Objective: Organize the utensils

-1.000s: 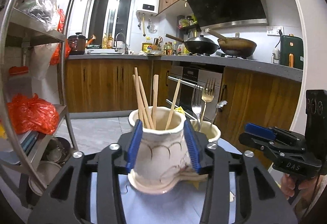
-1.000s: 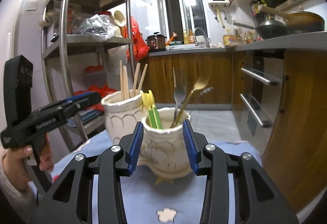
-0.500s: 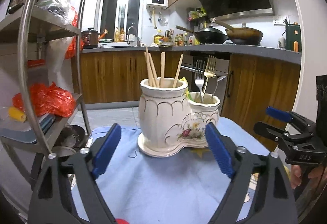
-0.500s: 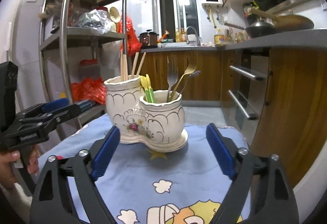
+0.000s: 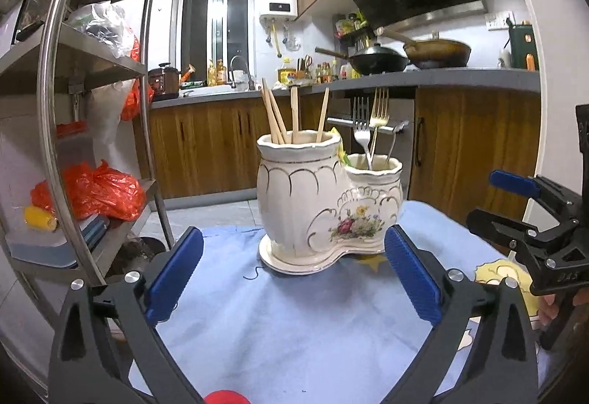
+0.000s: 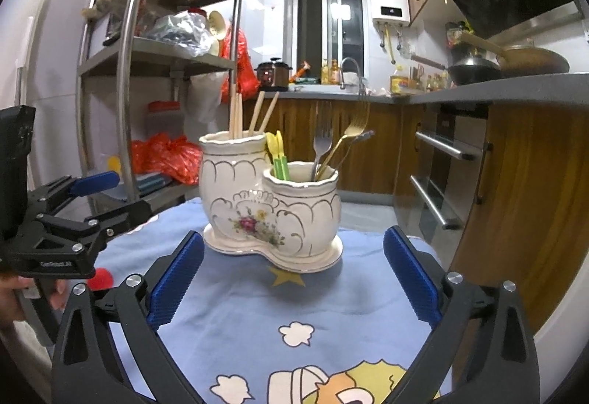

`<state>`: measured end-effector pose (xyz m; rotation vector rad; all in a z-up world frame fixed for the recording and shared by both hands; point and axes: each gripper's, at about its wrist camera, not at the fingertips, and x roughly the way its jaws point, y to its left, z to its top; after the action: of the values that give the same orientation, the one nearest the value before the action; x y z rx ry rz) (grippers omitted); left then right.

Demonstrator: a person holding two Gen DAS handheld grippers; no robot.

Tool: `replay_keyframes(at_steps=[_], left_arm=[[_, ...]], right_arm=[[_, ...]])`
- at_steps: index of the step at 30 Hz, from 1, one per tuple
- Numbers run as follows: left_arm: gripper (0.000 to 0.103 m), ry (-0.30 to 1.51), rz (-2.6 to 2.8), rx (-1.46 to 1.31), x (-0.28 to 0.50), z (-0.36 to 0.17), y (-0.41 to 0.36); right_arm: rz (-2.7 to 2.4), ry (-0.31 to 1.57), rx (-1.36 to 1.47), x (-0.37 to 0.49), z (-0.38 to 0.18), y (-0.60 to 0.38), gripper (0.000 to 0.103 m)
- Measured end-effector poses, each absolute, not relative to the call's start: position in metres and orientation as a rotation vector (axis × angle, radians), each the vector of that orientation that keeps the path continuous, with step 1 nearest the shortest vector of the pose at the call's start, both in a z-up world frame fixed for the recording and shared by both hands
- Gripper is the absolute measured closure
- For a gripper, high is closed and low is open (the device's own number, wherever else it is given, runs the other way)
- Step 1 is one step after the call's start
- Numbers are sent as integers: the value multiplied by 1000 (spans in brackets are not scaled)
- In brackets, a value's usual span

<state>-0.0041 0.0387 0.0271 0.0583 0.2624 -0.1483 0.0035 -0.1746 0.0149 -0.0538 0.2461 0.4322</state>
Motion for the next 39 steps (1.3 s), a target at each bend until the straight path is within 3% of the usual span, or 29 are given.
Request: replay_keyframes(at_steps=[39], left_arm=[[6,253,-128,41,-5,27,45]], right_arm=[[374,218,-39,-1,16,-180,5]])
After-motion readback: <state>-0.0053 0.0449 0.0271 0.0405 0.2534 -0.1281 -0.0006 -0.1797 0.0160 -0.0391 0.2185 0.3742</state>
